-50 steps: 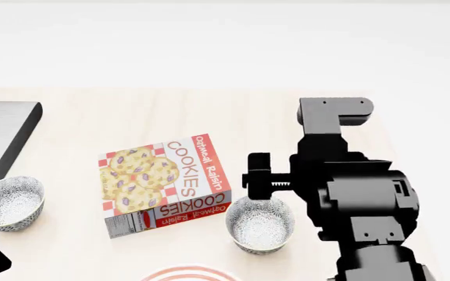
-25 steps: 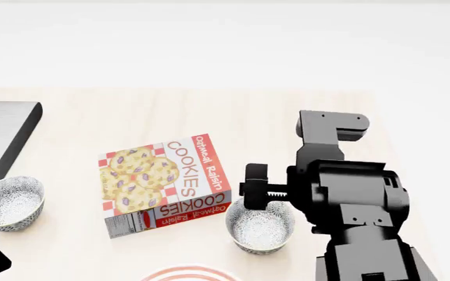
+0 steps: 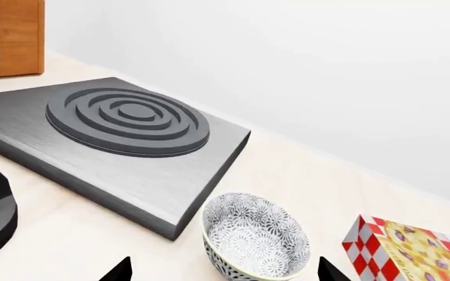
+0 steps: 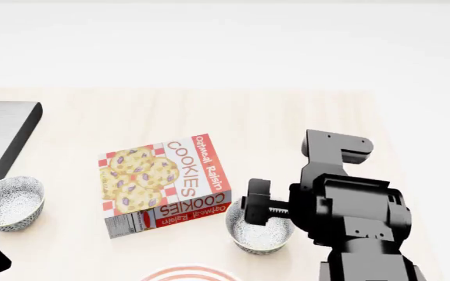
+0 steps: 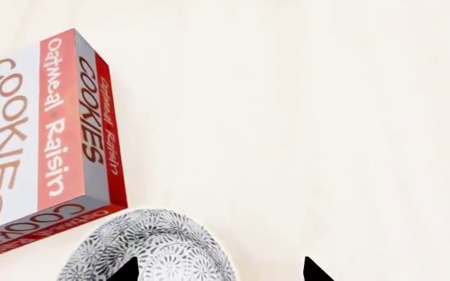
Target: Pick the akita bowl next to the plate and place it on the plate.
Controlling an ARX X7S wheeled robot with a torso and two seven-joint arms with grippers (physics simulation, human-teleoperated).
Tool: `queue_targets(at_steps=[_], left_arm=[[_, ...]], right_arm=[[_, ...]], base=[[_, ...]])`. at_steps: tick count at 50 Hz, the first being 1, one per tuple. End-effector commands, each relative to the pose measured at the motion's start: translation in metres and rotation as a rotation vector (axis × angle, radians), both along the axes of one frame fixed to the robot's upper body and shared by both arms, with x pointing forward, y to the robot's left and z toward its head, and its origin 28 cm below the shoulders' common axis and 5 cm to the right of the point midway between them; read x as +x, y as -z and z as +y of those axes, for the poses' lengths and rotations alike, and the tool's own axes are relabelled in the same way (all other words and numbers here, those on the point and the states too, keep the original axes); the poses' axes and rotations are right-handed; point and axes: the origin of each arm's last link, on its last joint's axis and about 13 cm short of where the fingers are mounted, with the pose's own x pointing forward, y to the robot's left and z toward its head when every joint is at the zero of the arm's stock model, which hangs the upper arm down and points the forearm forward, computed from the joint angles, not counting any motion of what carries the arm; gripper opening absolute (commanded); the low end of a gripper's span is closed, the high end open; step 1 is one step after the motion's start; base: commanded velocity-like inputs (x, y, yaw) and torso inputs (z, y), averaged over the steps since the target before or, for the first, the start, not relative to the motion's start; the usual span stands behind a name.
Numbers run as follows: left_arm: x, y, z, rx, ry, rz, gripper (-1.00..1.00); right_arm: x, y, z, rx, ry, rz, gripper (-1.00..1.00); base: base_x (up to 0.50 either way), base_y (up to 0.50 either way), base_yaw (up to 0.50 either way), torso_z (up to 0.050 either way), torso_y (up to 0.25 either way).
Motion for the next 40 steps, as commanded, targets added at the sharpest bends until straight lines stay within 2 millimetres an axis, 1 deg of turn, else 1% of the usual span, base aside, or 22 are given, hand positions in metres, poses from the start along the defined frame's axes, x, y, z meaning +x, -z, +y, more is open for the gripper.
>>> queue_targets(at_steps=[1,19,30,35,40], left_arm=[[0.0,0.0,0.0,0.0,0.001,0.0,1.0],[0.0,0.0,-0.001,0.001,0.001,0.0,1.0],[-0.001,-0.001,-0.001,0.0,0.002,0.0,1.0],[0.001,0.003,0.0,0.0,0.002,0.001,1.0],[0.001,0.003,0.0,0.0,0.002,0.001,1.0]], right_arm=[[-0.004,0.011,-0.001,0.046,0.006,0.01,1.0],[-0.01,0.027,-0.006,0.086,0.034,0.032,1.0],[-0.013,0.033,-0.006,0.107,0.03,0.054,1.0],[-0.015,0.036,-0.006,0.116,0.028,0.063,1.0],[-0.015,0.036,-0.006,0.124,0.02,0.066,1.0]], base=[[0.0,0.0,0.0,0.0,0.0],[0.0,0.0,0.0,0.0,0.0],[0.0,0.0,0.0,0.0,0.0],[0.0,0.0,0.0,0.0,0.0],[0.0,0.0,0.0,0.0,0.0]])
